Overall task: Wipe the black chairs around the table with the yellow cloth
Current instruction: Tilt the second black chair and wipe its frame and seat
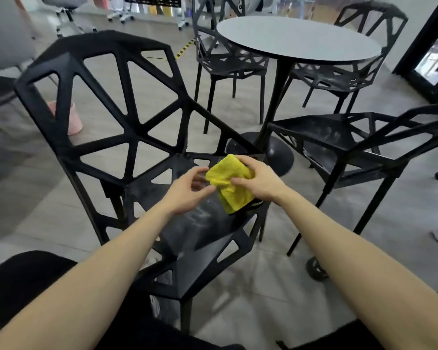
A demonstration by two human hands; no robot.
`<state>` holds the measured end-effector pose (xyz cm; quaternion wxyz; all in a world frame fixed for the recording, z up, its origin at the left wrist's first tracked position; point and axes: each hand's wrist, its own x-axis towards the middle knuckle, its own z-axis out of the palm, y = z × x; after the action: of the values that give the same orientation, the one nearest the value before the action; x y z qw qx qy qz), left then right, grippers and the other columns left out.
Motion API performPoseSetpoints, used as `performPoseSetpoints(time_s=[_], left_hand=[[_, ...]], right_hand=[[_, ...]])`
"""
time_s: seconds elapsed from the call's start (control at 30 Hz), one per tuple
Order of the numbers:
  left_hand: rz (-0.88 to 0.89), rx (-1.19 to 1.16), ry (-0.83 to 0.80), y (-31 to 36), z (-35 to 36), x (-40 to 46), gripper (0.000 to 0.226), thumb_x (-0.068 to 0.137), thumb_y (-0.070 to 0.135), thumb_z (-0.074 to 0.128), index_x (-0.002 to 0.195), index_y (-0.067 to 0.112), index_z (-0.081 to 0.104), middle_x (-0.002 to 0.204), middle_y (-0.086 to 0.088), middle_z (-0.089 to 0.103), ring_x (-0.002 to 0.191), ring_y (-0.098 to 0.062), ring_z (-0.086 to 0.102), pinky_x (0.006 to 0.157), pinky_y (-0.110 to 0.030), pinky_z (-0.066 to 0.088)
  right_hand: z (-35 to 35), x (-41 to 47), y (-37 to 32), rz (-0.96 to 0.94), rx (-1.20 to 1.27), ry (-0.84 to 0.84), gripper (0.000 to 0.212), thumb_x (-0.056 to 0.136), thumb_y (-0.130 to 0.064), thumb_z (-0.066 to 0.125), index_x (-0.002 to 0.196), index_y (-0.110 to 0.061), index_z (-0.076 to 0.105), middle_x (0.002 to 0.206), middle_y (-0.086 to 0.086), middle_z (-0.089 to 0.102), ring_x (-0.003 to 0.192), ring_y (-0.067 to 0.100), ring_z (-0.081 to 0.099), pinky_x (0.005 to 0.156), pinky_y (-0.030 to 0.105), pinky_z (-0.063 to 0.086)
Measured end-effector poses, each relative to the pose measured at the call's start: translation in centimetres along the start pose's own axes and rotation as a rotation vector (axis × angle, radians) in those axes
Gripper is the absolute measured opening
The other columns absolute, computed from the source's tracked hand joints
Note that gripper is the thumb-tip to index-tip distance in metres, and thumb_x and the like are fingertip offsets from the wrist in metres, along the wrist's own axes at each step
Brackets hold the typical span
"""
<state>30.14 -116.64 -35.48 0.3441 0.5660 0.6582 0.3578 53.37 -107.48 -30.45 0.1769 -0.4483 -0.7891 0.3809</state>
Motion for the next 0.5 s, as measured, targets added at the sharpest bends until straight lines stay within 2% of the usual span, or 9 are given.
performPoseSetpoints(time_s=[0.03, 0.1, 0.17, 0.27, 0.37, 0.43, 0.5], left_hand=[[0.018, -0.036, 0.012, 0.3, 0.1, 0.4, 0.063, 0.081, 0.058, 0.082, 0.137, 0.036, 0.065, 0.121, 0.009, 0.076, 0.110, -0.012, 0.075, 0.100, -0.036, 0.059], [0.026, -0.034, 0.046, 0.8, 0.1, 1.0, 0.049, 0.077, 0.049, 0.086, 0.121, 0.033, 0.073, 0.109, 0.003, 0.080, 0.100, -0.016, 0.078, 0.093, -0.044, 0.064], [0.018, -0.023, 0.077, 1.1, 0.1, 1.1, 0.033, 0.074, 0.038, 0.086, 0.105, 0.032, 0.076, 0.096, 0.002, 0.081, 0.090, -0.019, 0.079, 0.084, -0.050, 0.067], [0.083, 0.104, 0.107, 1.8, 0.1, 0.5, 0.022, 0.079, 0.027, 0.086, 0.098, 0.032, 0.078, 0.090, 0.009, 0.079, 0.086, -0.014, 0.076, 0.085, -0.044, 0.065], [0.130, 0.181, 0.134, 2.0, -0.4, 0.7, 0.017, 0.087, 0.015, 0.086, 0.097, 0.026, 0.078, 0.093, 0.009, 0.076, 0.088, -0.013, 0.073, 0.087, -0.041, 0.062], [0.148, 0.189, 0.143, 1.9, -1.4, 1.4, 0.016, 0.088, 0.013, 0.083, 0.097, 0.024, 0.076, 0.096, 0.005, 0.074, 0.090, -0.015, 0.074, 0.088, -0.043, 0.062], [0.163, 0.220, 0.165, 1.9, -3.2, 3.0, 0.015, 0.086, 0.017, 0.081, 0.095, 0.026, 0.073, 0.092, 0.006, 0.073, 0.087, -0.018, 0.072, 0.085, -0.046, 0.061]], right_hand=[[0.6, -0.5, -0.1, -0.042, 0.041, -0.027, 0.077, 0.087, -0.038, 0.080, 0.151, -0.059, 0.043, 0.132, -0.012, 0.071, 0.117, 0.010, 0.069, 0.109, 0.042, 0.054], [1.3, -1.3, -0.3, -0.102, 0.057, -0.082, 0.094, 0.093, -0.025, 0.077, 0.156, -0.068, 0.021, 0.130, -0.004, 0.073, 0.110, 0.013, 0.073, 0.105, 0.041, 0.057], [1.5, -1.9, -0.6, -0.131, -0.036, -0.163, 0.103, 0.092, -0.018, 0.073, 0.154, -0.073, 0.012, 0.130, 0.005, 0.072, 0.102, 0.020, 0.074, 0.097, 0.044, 0.061], [1.7, -2.1, -0.1, -0.108, -0.093, -0.275, 0.096, 0.081, -0.014, 0.075, 0.147, -0.071, 0.034, 0.129, 0.001, 0.070, 0.103, 0.022, 0.072, 0.090, 0.048, 0.062], [1.6, -1.1, 0.7, -0.085, -0.083, -0.346, 0.089, 0.078, -0.013, 0.077, 0.142, -0.065, 0.045, 0.125, -0.009, 0.070, 0.108, 0.010, 0.071, 0.091, 0.040, 0.063], [1.2, 0.0, 0.4, -0.085, -0.144, -0.294, 0.067, 0.083, -0.016, 0.079, 0.138, -0.047, 0.057, 0.123, -0.010, 0.073, 0.107, 0.004, 0.071, 0.096, 0.035, 0.061], [0.8, 2.3, 0.0, -0.101, -0.320, -0.141, 0.033, 0.088, -0.024, 0.078, 0.121, -0.029, 0.071, 0.109, -0.005, 0.077, 0.100, 0.013, 0.073, 0.093, 0.037, 0.059]])
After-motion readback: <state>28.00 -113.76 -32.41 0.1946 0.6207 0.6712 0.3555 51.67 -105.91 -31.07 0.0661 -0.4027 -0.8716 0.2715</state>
